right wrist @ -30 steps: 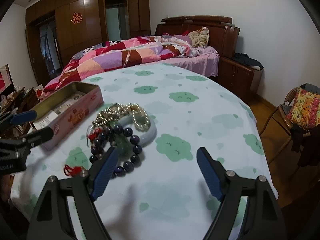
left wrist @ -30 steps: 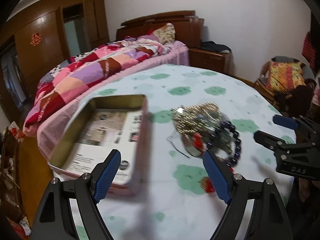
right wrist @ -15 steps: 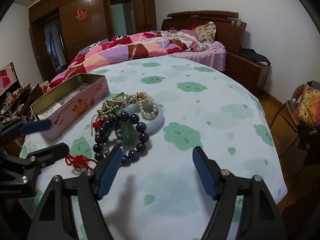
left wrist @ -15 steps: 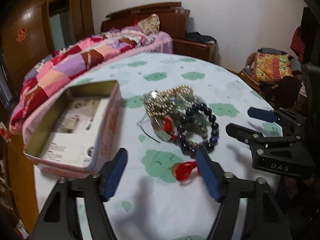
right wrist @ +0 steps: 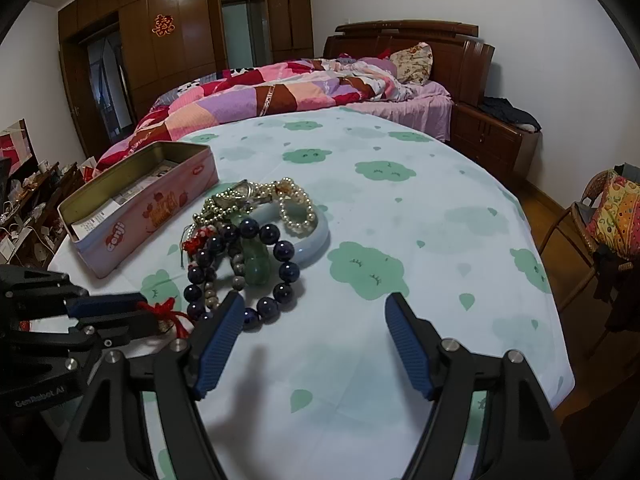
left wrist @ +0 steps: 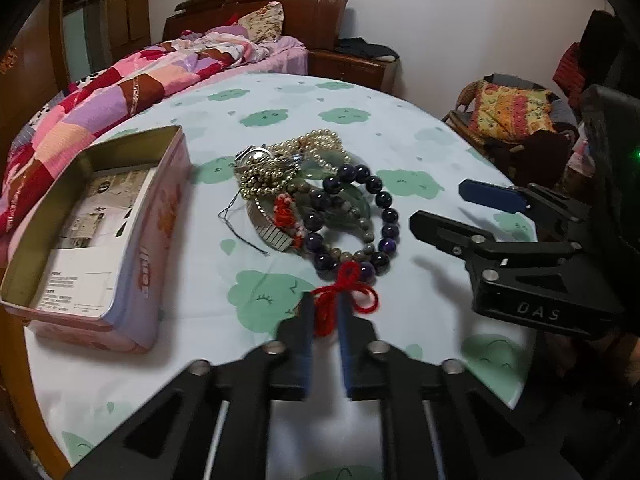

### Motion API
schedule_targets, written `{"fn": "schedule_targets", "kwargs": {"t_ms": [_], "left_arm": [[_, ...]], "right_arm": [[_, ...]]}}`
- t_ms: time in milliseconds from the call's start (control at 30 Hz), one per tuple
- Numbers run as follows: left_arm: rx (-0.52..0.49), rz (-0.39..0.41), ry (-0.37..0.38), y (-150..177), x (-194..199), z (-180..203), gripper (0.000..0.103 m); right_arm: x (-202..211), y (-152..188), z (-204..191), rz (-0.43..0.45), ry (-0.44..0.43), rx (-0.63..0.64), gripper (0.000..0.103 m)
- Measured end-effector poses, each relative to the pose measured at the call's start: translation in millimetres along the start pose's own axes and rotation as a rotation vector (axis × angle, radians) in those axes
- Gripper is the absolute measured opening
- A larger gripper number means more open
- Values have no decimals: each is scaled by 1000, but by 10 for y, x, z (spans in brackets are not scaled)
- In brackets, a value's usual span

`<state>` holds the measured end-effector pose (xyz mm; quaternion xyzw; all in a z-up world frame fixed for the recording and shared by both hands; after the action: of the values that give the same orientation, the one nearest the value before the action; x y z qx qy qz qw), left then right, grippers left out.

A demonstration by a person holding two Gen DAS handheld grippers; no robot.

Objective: Organize jewelry
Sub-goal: 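Close the left tool on the red knot while the right tool grips the dark bead bracelet, then lift the dark bead bracelet with both tools and carry it over the tin box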

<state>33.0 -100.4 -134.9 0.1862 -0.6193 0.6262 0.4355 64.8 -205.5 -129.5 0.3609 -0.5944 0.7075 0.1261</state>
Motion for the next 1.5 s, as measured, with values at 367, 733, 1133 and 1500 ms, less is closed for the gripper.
{"fn": "schedule_targets", "kwargs": {"t_ms": [367, 733, 1133, 1500], "left_arm": [[46, 87, 9, -130, 222, -101, 0], [23, 176, -64, -339, 350, -280, 0], [68, 244, -106, -499, 530, -488, 0], [87, 295, -136, -628, 715, -659, 0]], "right_arm": [[-78, -111, -31, -26, -43, 10, 55], [-381, -142, -137, -133, -152, 3, 36], [-91, -301, -263, -37, -219, 40, 16], [196, -644, -396, 54, -213, 100, 16]]}}
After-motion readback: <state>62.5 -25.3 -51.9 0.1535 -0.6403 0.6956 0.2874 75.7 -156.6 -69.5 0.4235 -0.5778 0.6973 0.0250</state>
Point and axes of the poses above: each gripper's, at about its wrist camera, not at the fingertips, and x roughly against the way its jaws point, z to its right, y to its underside, the point moved 7 cm from there along -x, roughly the way its jaws point, and after that the axes turned 6 degrees about x, right-handed, at the moved point
